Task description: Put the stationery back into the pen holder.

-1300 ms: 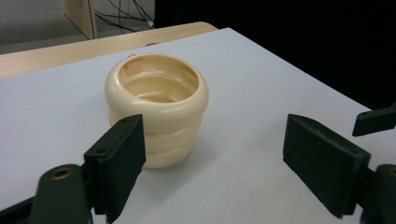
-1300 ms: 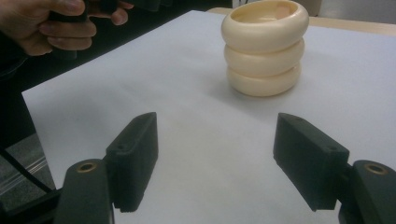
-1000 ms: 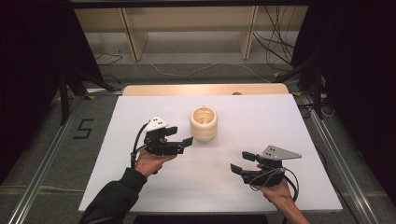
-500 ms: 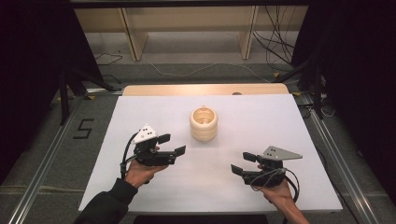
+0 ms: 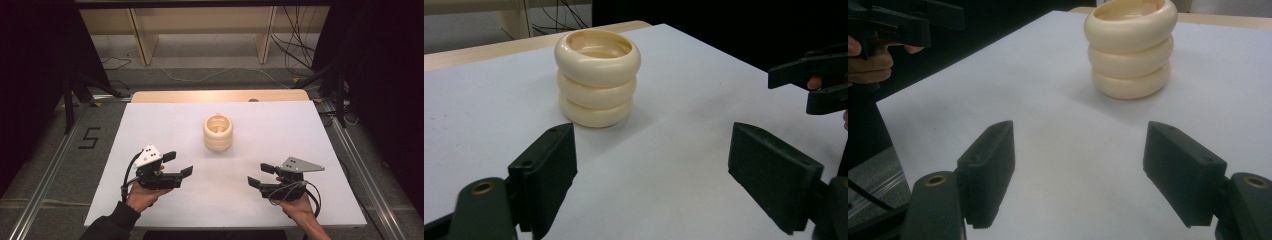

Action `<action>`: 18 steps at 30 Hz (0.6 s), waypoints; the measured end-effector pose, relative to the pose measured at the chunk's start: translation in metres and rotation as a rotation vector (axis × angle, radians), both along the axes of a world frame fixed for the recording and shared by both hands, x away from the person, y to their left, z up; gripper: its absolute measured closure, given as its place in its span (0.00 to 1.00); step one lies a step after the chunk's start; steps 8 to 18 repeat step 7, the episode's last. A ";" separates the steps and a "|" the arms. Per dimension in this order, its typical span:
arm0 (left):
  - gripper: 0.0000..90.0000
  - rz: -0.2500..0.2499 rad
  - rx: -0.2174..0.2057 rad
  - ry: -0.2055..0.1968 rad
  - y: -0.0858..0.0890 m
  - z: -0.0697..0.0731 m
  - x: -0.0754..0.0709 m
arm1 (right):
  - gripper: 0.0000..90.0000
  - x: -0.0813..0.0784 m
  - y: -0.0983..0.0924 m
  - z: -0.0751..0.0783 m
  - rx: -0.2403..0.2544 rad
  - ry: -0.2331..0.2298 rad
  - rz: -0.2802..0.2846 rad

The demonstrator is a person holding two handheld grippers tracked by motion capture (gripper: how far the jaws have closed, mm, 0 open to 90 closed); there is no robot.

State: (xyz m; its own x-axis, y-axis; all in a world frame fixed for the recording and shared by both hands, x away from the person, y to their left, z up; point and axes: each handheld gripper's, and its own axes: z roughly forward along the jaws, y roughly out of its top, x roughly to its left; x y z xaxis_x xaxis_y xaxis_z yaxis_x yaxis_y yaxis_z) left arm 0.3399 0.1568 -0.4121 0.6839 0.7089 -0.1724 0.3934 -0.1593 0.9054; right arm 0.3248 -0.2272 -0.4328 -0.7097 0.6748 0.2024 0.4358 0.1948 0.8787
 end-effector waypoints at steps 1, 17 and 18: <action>0.21 0.002 -0.002 -0.001 0.001 0.000 0.000 | 0.33 0.000 0.000 0.000 0.000 -0.001 -0.001; 0.21 0.006 -0.006 -0.009 0.004 0.001 -0.001 | 0.33 0.000 -0.001 0.000 0.003 -0.005 -0.006; 0.21 0.006 -0.006 -0.009 0.004 0.001 -0.001 | 0.33 0.000 -0.001 0.000 0.003 -0.005 -0.006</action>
